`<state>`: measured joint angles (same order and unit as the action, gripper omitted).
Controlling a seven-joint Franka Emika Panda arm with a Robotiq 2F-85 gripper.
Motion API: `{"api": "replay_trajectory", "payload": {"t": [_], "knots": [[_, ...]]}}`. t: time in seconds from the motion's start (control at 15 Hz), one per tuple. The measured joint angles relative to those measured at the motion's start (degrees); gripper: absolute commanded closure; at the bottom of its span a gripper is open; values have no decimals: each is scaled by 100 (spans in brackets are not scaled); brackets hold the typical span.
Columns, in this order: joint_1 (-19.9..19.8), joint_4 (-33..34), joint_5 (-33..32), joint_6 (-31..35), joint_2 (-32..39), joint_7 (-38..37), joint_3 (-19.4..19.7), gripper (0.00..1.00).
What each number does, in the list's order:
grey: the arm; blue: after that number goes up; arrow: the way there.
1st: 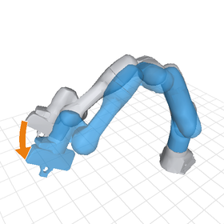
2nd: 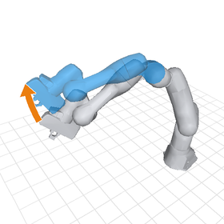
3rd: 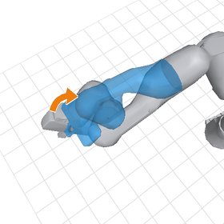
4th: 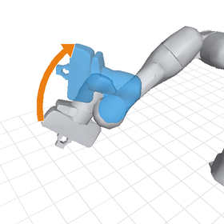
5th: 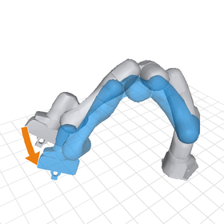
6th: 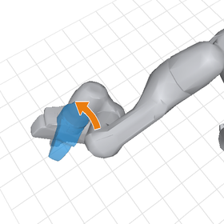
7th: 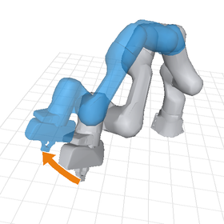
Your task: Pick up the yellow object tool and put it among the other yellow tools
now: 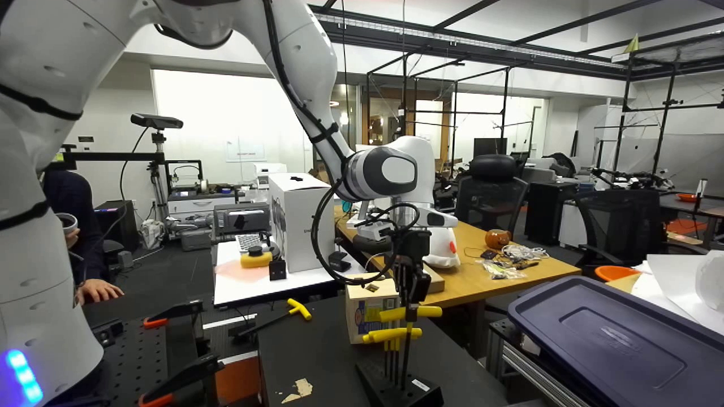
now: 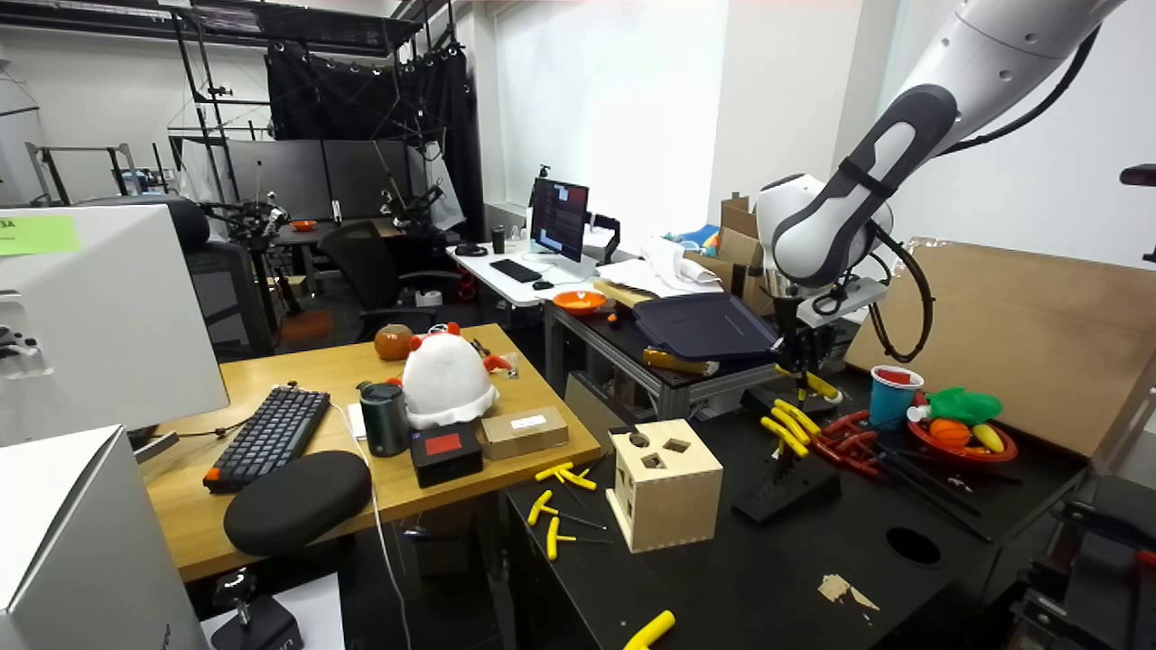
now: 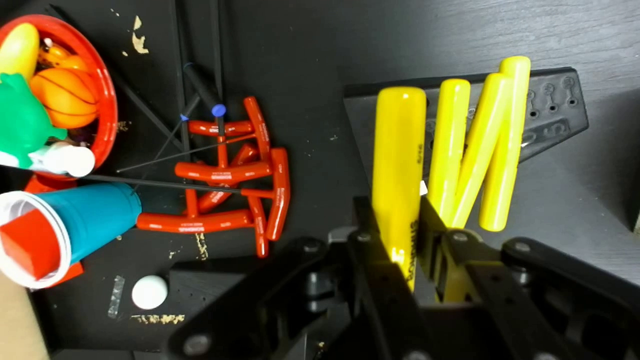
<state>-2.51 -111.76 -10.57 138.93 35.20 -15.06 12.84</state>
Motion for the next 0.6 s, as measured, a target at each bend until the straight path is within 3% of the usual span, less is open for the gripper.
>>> {"api": "replay_trajectory", "payload": {"t": [0.6], "knots": [[4, 0, -60, -2, 3, 0, 42, 94]]}}
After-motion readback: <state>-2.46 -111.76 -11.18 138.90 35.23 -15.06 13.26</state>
